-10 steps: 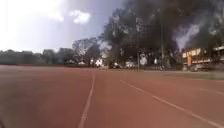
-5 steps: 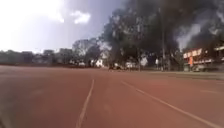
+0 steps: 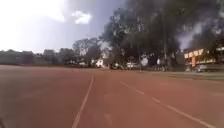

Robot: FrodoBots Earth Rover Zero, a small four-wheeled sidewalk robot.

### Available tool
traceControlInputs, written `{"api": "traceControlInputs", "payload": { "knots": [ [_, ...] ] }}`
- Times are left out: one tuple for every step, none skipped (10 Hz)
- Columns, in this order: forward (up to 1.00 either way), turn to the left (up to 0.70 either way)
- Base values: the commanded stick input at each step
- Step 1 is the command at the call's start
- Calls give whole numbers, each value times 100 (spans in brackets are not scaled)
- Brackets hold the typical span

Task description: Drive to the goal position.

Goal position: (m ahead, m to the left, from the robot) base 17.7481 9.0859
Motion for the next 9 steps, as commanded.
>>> {"api": "traceControlInputs", "payload": {
  "knots": [
    [70,0],
    [70,0],
    [70,0],
    [70,0],
    [70,0],
    [70,0],
    [70,0],
    [70,0],
    [70,0]
  ]
}}
